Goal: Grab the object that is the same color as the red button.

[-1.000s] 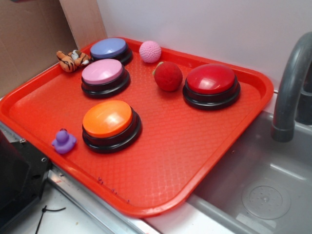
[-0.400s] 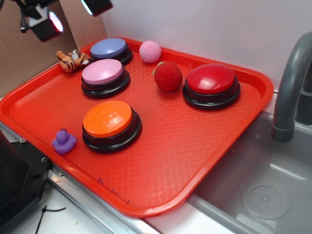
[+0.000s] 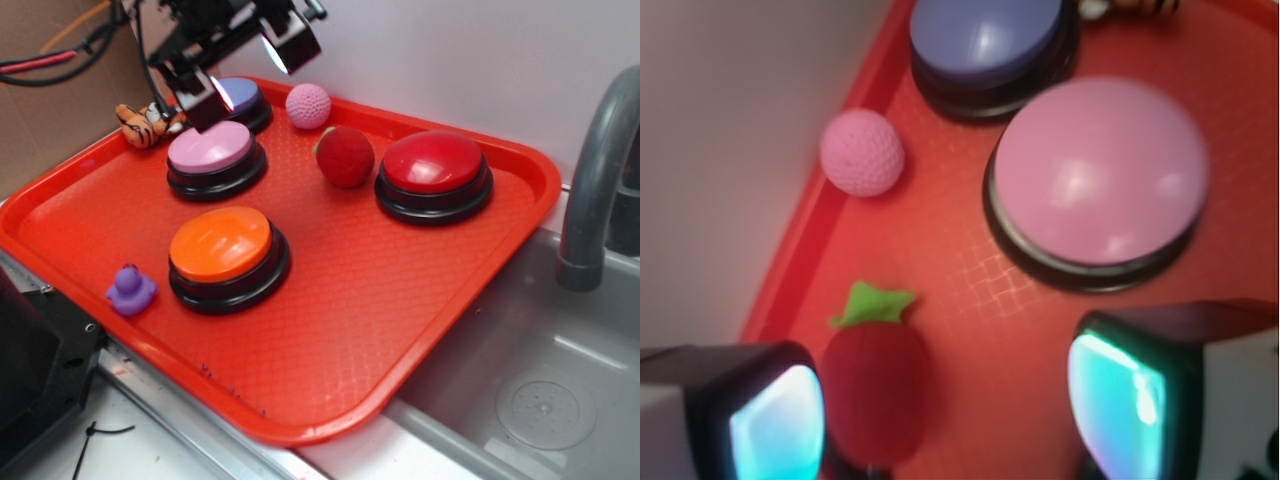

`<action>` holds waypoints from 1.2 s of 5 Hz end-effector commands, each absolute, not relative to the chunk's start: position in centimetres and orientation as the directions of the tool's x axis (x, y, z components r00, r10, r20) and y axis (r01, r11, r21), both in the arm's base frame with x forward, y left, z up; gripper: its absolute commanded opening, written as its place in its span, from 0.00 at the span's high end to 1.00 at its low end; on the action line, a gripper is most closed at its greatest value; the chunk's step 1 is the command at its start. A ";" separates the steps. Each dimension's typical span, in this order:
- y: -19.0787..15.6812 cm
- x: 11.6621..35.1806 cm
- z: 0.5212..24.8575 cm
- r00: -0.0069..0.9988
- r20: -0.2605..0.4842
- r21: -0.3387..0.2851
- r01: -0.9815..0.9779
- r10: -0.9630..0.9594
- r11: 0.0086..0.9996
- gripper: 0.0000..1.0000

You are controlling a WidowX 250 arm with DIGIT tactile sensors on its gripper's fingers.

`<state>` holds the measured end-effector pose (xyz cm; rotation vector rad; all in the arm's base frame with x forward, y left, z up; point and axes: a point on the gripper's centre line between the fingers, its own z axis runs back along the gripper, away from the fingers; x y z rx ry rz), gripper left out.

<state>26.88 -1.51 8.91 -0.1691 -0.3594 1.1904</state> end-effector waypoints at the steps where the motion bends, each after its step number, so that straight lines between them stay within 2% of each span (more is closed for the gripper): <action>1: -3.1 31.0 7.1 0.382 0.138 -0.382 -0.831 0.914 0.405 0.00; 3: -3.7 31.9 6.2 0.413 0.049 -0.399 -0.827 0.910 0.397 0.00; 4: -3.6 31.9 5.7 0.405 0.060 -0.380 -0.836 0.912 0.396 0.00; 5: -3.4 31.7 5.4 0.397 0.064 -0.373 -0.841 0.916 0.391 1.00; 6: -3.3 31.5 5.2 0.402 0.057 -0.360 -0.846 0.914 0.394 1.00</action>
